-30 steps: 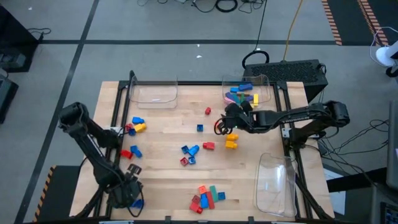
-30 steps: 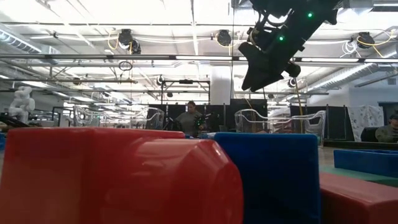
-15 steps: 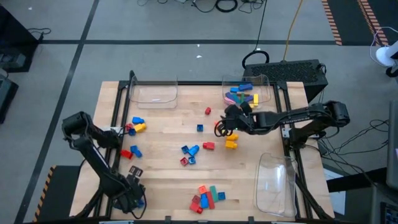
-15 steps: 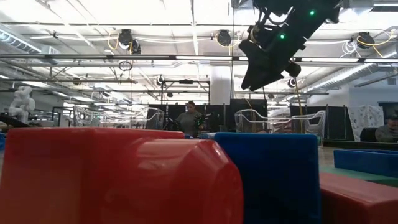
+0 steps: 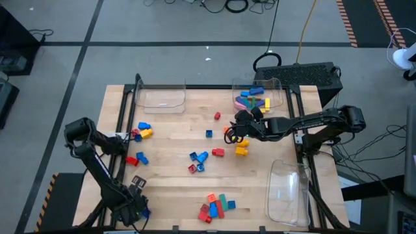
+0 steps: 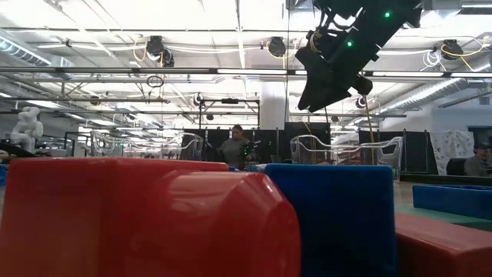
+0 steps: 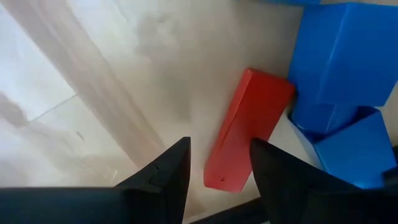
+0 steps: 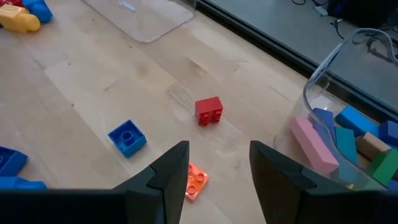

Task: Sort blocks by size
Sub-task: Put the red block into the top right transparent bin

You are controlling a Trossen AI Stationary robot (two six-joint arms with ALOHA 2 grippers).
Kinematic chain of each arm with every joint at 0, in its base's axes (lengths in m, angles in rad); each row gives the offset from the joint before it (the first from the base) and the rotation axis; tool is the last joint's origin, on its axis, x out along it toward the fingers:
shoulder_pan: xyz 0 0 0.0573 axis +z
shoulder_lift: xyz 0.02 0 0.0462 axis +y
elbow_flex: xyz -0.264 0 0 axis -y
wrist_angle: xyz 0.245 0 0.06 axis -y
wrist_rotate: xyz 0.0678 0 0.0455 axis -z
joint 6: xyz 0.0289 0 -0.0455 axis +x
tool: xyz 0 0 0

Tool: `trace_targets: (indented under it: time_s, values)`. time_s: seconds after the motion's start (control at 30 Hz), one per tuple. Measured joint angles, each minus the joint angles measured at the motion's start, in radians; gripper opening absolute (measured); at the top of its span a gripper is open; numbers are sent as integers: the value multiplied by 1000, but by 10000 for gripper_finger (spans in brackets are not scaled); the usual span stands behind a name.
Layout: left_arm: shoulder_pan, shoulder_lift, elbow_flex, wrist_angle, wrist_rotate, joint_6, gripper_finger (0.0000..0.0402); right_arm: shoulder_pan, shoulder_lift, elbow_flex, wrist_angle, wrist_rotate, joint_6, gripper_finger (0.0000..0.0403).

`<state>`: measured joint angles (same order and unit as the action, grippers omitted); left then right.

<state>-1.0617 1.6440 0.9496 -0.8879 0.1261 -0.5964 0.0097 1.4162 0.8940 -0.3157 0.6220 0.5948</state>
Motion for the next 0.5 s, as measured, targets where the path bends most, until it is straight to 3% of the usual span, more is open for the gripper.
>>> trace_targets:
  time_s: [0.23, 0.5]
  values:
    - [1, 0, 18, -21, -5, -22, 176, 6, 0, 0, 0, 0, 15, 155]
    - [-30, 0, 18, 27, -17, -26, 258, 17, 0, 0, -1, -26, 15, 155]
